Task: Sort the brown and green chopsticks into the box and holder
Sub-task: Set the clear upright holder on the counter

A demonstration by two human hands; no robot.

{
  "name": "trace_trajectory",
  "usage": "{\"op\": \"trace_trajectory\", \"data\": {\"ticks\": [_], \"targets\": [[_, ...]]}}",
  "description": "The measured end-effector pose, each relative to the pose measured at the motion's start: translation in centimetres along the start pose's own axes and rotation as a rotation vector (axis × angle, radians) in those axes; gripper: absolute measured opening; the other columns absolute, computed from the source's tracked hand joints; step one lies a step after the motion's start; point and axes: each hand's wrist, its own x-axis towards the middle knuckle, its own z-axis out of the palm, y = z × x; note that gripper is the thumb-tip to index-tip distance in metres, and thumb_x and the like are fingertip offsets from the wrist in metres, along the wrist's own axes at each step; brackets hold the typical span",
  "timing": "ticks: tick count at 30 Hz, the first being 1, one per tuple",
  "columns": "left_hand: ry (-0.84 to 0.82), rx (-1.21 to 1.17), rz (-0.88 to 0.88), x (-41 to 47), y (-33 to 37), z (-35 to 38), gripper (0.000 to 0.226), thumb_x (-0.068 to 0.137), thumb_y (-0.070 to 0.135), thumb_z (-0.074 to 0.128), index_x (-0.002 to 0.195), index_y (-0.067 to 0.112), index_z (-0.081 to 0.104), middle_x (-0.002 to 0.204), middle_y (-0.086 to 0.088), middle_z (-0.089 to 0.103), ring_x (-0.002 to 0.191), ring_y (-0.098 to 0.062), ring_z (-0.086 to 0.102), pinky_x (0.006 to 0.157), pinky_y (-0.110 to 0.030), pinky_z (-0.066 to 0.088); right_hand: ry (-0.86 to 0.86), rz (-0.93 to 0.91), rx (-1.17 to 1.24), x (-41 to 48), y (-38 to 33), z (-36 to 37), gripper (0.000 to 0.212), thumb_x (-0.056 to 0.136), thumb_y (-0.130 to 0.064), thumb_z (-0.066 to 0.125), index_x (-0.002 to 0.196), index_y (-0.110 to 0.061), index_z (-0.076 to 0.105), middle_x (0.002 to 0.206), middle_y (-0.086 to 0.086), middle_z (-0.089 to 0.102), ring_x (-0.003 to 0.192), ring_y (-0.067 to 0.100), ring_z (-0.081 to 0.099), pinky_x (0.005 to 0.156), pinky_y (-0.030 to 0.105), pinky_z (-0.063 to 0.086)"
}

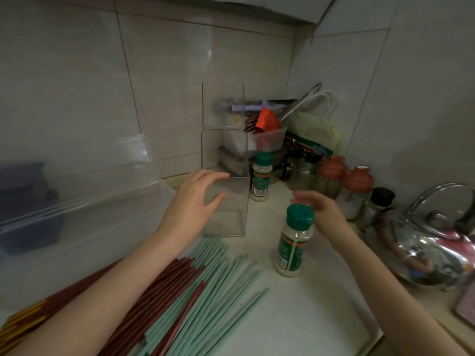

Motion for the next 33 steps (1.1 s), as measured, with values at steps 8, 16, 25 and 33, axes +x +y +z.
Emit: {"op": "trace_trajectory", "data": {"ticks": [8,16,25,33], "targets": [[0.009,-0.005,-0.025,0.1,0.3,0.3,0.034,0.085,0.015,0.062,0.118,0.021,0.058,0.116,0.004,0.056,0.110,-0.005,0.045,0.092,-0.013,0.027,-0.239,0.055,-0.231,-9.2,0.4,0.4,0.072,0.050,-0.048,0.083,0.111,-0.034,0.049,0.102,-0.009,0.057,0.088,0.012,0.056,0.071,0.021,0.044],[-0.001,0.008,-0.013,0.1,0.2,0.3,0.034,0.085,0.014,0.062,0.118,0.020,0.058,0.117,0.003,0.057,0.113,-0.010,0.048,0.094,-0.014,0.027,0.237,0.059,-0.119,0.0,1.2,2.3,0.058,0.074,-0.014,0.077,0.121,-0.006,0.045,0.117,0.009,0.058,0.098,0.022,0.058,0.078,0.027,0.045],[-0.015,-0.006,-0.014,0.0,0.0,0.3,0.034,0.086,0.014,0.061,0.119,0.023,0.057,0.117,0.006,0.056,0.112,-0.004,0.044,0.092,0.003,0.021,0.237,0.125,-0.178,10.3,1.8,4.7,0.057,0.073,-0.010,0.077,0.121,-0.005,0.046,0.125,0.012,0.057,0.111,0.028,0.055,0.095,0.042,0.047],[-0.023,-0.031,-0.024,-0.2,0.2,0.0,0.036,0.087,0.013,0.059,0.122,0.022,0.057,0.120,0.010,0.052,0.115,-0.001,0.041,0.093,0.005,0.017,0.294,0.104,-0.024,9.8,2.4,4.2,0.064,0.083,0.001,0.060,0.140,-0.008,0.033,0.130,0.005,0.050,0.116,0.028,0.053,0.097,0.045,0.046]]}}
